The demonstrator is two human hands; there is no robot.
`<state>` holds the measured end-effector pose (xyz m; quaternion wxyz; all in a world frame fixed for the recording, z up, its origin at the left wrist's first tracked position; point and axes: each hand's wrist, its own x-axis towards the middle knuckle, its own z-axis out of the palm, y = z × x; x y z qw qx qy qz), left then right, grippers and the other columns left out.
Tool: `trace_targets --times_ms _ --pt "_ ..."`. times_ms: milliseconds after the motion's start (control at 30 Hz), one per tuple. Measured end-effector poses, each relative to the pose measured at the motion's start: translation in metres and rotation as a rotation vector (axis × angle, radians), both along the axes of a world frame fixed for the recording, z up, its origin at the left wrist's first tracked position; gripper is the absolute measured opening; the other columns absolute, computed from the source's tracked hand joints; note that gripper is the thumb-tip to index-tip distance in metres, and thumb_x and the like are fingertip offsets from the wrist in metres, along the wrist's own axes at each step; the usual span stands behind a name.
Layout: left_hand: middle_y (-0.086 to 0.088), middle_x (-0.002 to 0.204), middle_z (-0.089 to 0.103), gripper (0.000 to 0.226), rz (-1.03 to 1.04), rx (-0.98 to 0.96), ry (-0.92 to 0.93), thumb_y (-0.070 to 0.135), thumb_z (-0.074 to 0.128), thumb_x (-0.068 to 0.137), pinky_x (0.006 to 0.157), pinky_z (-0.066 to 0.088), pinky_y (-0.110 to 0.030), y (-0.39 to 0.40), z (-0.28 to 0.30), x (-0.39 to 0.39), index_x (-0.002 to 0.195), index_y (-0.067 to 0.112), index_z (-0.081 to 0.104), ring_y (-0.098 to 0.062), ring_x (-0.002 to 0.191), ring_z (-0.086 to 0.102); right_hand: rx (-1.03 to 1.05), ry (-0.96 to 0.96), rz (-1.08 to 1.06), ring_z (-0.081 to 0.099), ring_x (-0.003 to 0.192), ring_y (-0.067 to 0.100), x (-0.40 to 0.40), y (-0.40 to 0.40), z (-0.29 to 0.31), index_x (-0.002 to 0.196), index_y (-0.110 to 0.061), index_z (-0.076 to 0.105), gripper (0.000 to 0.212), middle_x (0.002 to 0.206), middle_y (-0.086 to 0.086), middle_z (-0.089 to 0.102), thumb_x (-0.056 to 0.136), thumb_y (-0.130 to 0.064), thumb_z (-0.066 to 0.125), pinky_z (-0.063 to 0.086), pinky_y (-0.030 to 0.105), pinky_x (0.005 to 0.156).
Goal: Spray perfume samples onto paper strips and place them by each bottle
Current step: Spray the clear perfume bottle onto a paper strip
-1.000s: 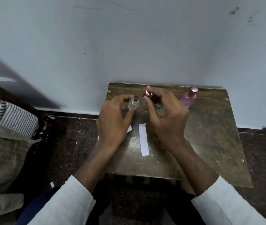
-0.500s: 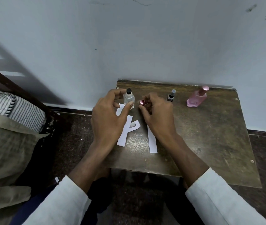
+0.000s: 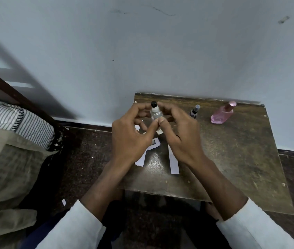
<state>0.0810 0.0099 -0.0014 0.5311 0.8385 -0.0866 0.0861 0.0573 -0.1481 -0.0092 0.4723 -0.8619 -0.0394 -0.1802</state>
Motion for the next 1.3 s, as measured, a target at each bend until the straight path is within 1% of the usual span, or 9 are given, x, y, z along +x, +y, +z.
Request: trace_targets --times_ms 200,433,633,767,833,967,1067,1133,1300 --pt "0.014 0.096 0.081 0.034 -0.117 -0.116 0.046 0.028 0.088 0.088 0.060 0.057 -0.024 -0.005 0.006 -0.012 0.119 0.033 0.074 -0.016 0.064 0.073 0.706 0.352 0.224 0.071 0.082 0.024 -0.026 -0.006 0.003 0.131 -0.005 0.060 0.025 0.097 0.005 0.071 0.111 -0.018 0.051 0.058 0.036 0.065" --pt "0.009 0.101 0.079 0.013 -0.270 -0.112 0.015 0.024 0.075 0.097 0.074 0.056 -0.024 -0.002 0.007 -0.031 0.106 0.021 0.084 -0.010 0.084 0.074 0.787 0.369 0.143 0.057 0.063 0.022 -0.071 -0.018 0.014 0.115 -0.009 0.064 0.021 0.088 0.013 0.068 0.108 -0.026 0.054 0.049 0.032 0.059" --pt "0.016 0.089 0.078 0.014 -0.474 -0.150 0.091 0.023 0.077 0.099 0.070 0.053 -0.022 -0.012 0.010 -0.033 0.112 0.020 0.082 -0.002 0.075 0.069 1.004 0.405 0.141 0.052 0.053 0.019 -0.103 -0.016 0.018 0.090 -0.017 0.055 0.013 0.084 0.014 0.067 0.100 -0.024 0.057 0.044 0.026 0.047" --pt "0.019 0.082 0.079 0.014 -0.556 -0.242 0.146 0.014 0.074 0.098 0.084 0.053 -0.016 -0.017 0.008 -0.030 0.110 0.013 0.082 0.003 0.072 0.067 1.209 0.445 0.173 0.049 0.051 0.014 -0.109 -0.018 0.020 0.107 -0.012 0.050 0.016 0.084 0.016 0.065 0.096 -0.022 0.054 0.038 0.024 0.044" --pt "0.015 0.091 0.082 0.014 -0.557 -0.214 0.151 0.018 0.076 0.097 0.079 0.051 -0.015 -0.015 0.006 -0.026 0.108 0.014 0.084 0.003 0.076 0.070 1.253 0.457 0.191 0.046 0.048 0.012 -0.107 -0.019 0.013 0.113 -0.012 0.049 0.017 0.082 0.016 0.063 0.098 -0.021 0.051 0.036 0.022 0.041" --pt "0.016 0.094 0.082 0.009 -0.485 -0.095 0.080 0.020 0.082 0.094 0.058 0.040 -0.019 -0.007 0.000 -0.020 0.102 0.017 0.086 -0.001 0.070 0.068 1.023 0.466 0.178 0.040 0.042 0.013 -0.093 -0.024 -0.001 0.110 -0.012 0.056 0.014 0.080 0.018 0.063 0.101 -0.021 0.054 0.030 0.023 0.042" --pt "0.015 0.087 0.081 0.007 -0.476 -0.088 0.083 0.019 0.085 0.092 0.075 0.049 -0.036 -0.003 -0.003 -0.015 0.099 0.017 0.086 -0.009 0.068 0.067 0.833 0.478 0.188 0.038 0.041 0.015 -0.086 -0.028 -0.002 0.108 -0.013 0.056 0.013 0.078 0.017 0.063 0.103 -0.025 0.057 0.027 0.028 0.046" --pt "0.013 0.086 0.080 0.007 -0.476 -0.080 0.104 0.020 0.086 0.091 0.055 0.040 -0.023 -0.002 -0.005 -0.011 0.098 0.018 0.086 -0.009 0.070 0.066 0.900 0.510 0.214 0.035 0.038 0.012 -0.082 -0.029 -0.001 0.104 -0.011 0.056 0.012 0.075 0.017 0.061 0.104 -0.023 0.057 0.026 0.023 0.043" --pt "0.007 0.089 0.082 0.008 -0.491 -0.087 0.111 0.019 0.084 0.093 0.064 0.043 -0.008 -0.007 -0.006 -0.006 0.098 0.014 0.086 -0.029 0.076 0.071 1.223 0.633 0.256 0.030 0.033 0.003 -0.076 -0.033 -0.002 0.098 -0.012 0.063 0.015 0.070 0.013 0.053 0.101 -0.025 0.057 0.022 0.015 0.034"
